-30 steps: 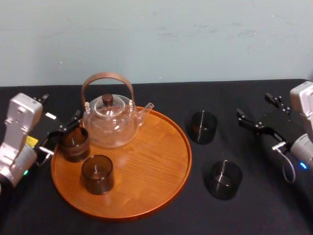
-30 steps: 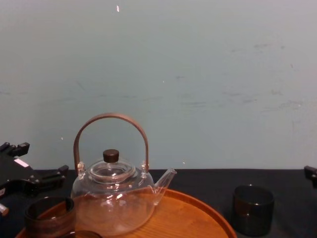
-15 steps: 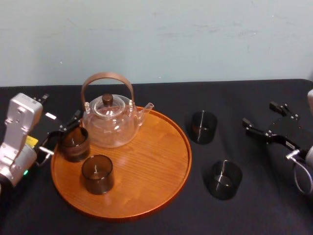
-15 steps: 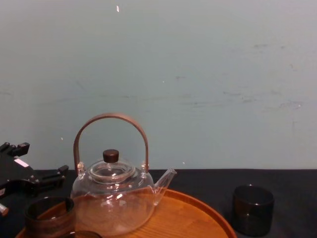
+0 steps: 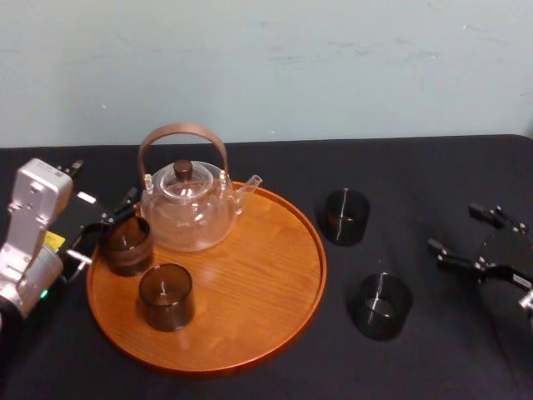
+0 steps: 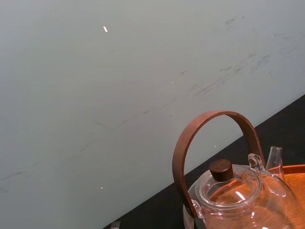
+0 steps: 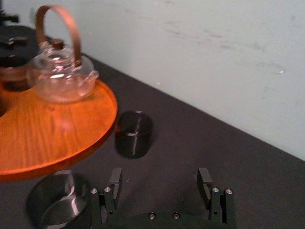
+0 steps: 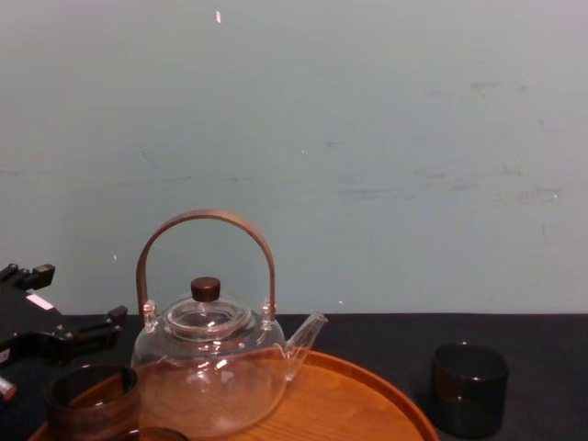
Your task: Pick up the glass from the table and place it on the tray.
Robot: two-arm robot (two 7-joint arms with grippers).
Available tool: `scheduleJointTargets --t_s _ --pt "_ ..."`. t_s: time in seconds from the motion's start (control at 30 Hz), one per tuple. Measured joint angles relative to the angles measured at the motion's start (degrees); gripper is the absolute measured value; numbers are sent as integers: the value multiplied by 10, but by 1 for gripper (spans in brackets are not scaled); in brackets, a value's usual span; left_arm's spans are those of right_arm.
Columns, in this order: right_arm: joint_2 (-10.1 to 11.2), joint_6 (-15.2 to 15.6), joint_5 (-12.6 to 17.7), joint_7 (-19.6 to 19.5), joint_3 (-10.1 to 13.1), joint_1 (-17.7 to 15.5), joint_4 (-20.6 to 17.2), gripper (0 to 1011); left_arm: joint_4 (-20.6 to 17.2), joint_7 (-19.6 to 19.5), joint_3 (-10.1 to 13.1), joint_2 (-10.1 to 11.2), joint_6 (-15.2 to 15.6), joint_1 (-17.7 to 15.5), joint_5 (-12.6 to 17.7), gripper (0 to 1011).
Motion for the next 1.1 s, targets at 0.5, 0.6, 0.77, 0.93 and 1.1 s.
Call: scheduleJointTargets --t_s 0.5,0.6,0.77,0.93,1.1 --pt "39 -10 -16 82 13 -41 -12 1002 0 0 0 0 0 0 0 1002" --pt "40 -9 -21 92 12 -42 -12 1002 0 0 0 0 0 0 0 1002" --pt "41 -6 -31 111 7 -40 -12 1002 0 0 0 0 0 0 0 1001" --pt "38 -1 -38 125 0 -36 -13 1002 0 0 0 0 0 0 0 1002" --pt "36 4 -44 138 -11 -28 -13 1002 0 0 0 0 0 0 0 1001"
